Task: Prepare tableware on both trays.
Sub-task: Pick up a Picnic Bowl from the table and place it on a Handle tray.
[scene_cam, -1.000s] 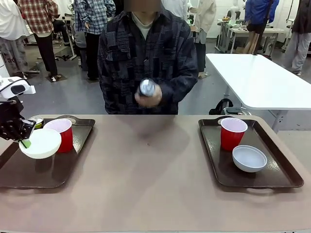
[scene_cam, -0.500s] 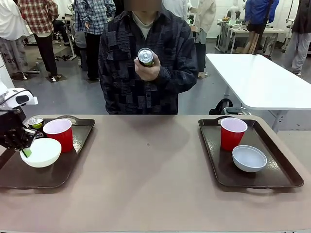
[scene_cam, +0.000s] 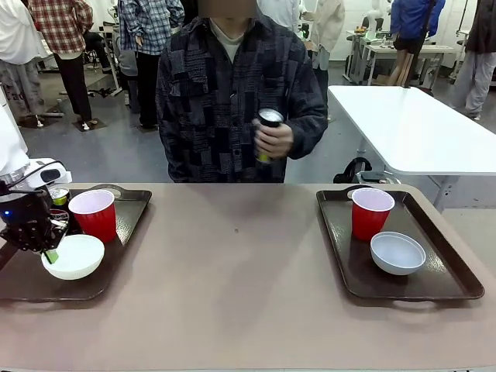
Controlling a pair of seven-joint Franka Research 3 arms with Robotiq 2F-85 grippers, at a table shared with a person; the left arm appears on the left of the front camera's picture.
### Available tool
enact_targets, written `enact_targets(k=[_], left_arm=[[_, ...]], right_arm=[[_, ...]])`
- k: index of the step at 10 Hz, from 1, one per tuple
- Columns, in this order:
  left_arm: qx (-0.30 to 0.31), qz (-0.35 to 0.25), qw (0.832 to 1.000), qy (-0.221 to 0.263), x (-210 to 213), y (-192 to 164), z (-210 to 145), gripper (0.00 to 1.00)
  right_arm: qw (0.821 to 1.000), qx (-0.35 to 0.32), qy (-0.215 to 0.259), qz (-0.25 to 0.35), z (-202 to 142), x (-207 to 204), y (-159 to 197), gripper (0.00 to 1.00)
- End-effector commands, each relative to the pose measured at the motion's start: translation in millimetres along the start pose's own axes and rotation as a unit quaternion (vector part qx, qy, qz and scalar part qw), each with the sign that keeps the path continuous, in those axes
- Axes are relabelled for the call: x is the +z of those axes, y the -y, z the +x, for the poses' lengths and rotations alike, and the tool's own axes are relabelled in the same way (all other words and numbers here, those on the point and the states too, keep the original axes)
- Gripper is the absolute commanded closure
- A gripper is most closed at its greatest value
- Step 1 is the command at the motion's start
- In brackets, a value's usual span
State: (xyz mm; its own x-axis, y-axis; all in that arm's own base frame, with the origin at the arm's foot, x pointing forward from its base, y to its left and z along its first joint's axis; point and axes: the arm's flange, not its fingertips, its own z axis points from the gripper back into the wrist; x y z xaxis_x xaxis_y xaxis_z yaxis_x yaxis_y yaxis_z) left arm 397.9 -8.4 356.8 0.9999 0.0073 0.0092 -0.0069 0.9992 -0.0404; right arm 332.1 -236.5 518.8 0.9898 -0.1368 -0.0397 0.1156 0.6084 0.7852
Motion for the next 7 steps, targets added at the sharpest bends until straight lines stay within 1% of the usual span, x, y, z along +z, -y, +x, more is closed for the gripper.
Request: enact_targets(k=[1, 2, 3, 5, 6, 7], left_arm=[[-0.003, 0.022, 1.0, 0.012, -26.7, -0.1, -59.2, 0.56], [-0.005, 0.022, 1.0, 0.009, -28.4, 1.0, -59.7, 0.36], [-0.004, 0.022, 1.0, 0.008, -29.6, 1.9, -58.8, 0.0], [-0.006, 0.023, 1.0, 0.005, -29.9, 2.8, -58.4, 0.0], [-0.005, 0.023, 1.0, 0.004, -28.4, 2.5, -58.6, 0.56], [-0.006, 0.023, 1.0, 0.005, -24.9, 2.3, -58.5, 0.46]], right_arm=[[1.0, 0.006, 0.006, 0.009, -1.6, -1.9, -0.8, 0.0], [1.0, 0.006, 0.006, 0.009, -1.6, -1.9, -0.8, 0.0], [1.0, 0.006, 0.006, 0.009, -1.6, -1.9, -0.8, 0.0], [1.0, 0.006, 0.006, 0.009, -1.6, -1.9, -0.8, 0.0], [1.0, 0.006, 0.006, 0.009, -1.6, -1.9, -0.8, 0.0], [1.0, 0.006, 0.006, 0.009, -1.6, -1.9, -0.8, 0.0]])
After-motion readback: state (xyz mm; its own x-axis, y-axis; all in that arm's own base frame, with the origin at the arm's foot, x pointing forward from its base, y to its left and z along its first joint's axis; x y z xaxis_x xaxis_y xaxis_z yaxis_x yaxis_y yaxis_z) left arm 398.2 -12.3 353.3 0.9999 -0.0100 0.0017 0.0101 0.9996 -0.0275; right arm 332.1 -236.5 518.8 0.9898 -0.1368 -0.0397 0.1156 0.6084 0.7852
